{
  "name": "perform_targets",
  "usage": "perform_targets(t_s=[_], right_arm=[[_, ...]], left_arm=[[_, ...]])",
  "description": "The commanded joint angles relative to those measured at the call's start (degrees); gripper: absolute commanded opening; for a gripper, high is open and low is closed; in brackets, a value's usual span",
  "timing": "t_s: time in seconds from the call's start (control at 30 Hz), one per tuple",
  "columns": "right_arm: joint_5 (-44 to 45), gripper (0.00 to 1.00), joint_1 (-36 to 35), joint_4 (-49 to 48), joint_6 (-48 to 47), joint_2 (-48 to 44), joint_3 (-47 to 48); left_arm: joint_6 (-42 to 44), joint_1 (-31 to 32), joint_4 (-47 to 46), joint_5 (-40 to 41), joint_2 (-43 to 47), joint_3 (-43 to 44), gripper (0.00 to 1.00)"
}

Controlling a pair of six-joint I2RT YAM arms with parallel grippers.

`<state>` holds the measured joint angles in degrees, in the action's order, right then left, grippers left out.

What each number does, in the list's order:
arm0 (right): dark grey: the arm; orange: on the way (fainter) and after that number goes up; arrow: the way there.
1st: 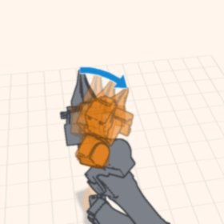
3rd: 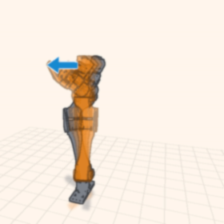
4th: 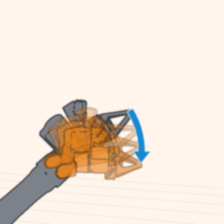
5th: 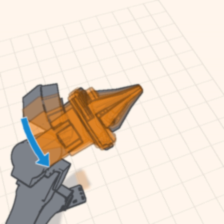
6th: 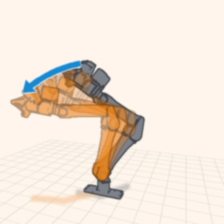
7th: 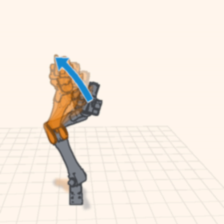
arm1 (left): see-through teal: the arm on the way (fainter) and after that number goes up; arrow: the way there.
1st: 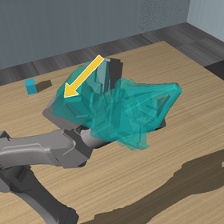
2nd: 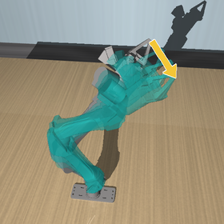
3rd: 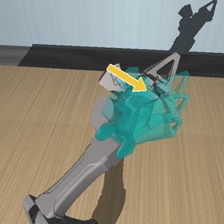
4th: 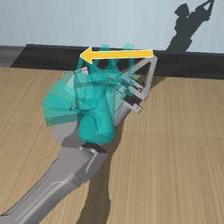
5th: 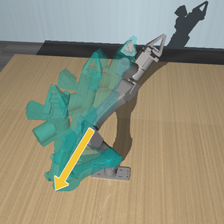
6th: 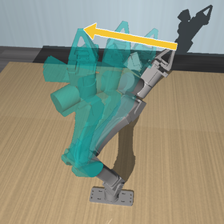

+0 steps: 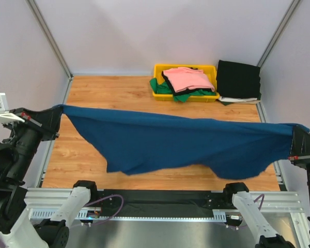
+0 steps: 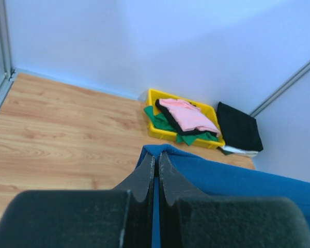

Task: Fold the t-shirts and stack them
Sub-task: Flatten the tshirt out

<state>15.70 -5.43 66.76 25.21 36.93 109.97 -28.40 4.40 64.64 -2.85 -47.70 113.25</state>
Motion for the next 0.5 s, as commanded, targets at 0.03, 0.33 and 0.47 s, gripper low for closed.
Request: perform_targets(t_s=[0.03,0.33,0.47], right_arm=[[3.5,0.00,0.3,-2.4,-5.1,8.9,1.1],[4.3,0.00,0.2,-15.9,-4.6,29.1,-13.0],[2.8,1.00,0.4,-10.8,-1.1,37.9,-16.9]], left_arm=[[5.0,-0.2,1.7,3.6,-8.2,1.5,0.00],[6.1,-4.0,-2.5,-1.8,-28.6,-3.7,0.09],[7.5,-7.3,-0.9,-11.4,-42.3,-8.1,0.69]])
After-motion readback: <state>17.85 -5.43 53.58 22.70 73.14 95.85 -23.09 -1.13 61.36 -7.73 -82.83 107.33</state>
